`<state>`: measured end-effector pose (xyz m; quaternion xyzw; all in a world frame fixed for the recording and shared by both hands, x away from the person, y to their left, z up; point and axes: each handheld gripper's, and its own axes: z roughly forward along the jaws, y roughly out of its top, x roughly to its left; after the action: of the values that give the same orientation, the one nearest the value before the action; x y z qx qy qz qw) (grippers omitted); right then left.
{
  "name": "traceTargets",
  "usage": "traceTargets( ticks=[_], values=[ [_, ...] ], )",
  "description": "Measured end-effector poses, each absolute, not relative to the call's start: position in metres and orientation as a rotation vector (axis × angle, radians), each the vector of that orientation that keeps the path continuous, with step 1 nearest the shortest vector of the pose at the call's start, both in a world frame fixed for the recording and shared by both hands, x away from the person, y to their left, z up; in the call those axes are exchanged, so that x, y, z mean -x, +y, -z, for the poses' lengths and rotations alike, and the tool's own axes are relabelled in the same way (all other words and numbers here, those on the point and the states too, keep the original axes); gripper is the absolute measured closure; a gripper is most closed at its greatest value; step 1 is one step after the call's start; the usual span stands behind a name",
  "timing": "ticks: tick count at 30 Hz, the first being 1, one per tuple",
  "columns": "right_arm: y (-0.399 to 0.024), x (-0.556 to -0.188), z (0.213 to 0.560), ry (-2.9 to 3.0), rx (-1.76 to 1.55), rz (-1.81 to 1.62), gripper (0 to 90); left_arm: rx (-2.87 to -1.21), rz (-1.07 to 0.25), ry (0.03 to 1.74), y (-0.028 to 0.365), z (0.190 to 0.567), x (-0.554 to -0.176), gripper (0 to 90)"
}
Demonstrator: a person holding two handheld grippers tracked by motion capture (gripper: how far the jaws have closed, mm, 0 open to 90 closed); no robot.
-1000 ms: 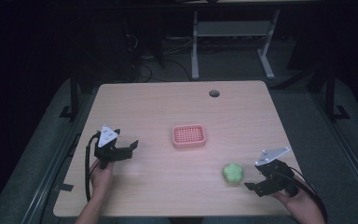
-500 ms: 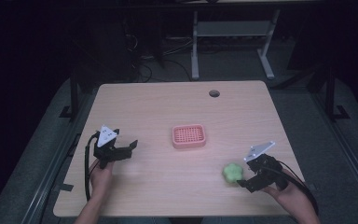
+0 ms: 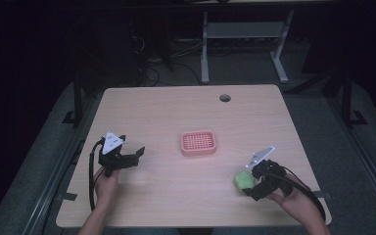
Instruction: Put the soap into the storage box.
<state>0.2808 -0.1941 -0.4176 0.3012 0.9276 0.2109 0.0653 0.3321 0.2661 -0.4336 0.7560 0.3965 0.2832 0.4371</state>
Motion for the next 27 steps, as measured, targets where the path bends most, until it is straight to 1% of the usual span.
traceTargets(
  ticks=[12, 27],
  values=[
    [-0.182, -0.290, 0.425, 2.833, -0.871, -0.565, 19.1, -1.878, -0.704, 0.984, 0.266, 0.433, -0.332, 14.3],
    [-0.171, -0.300, 0.434, 2.860, -0.846, -0.462, 20.2, -1.872, -0.706, 0.987, 0.267, 0.433, -0.332, 14.3]
  ],
)
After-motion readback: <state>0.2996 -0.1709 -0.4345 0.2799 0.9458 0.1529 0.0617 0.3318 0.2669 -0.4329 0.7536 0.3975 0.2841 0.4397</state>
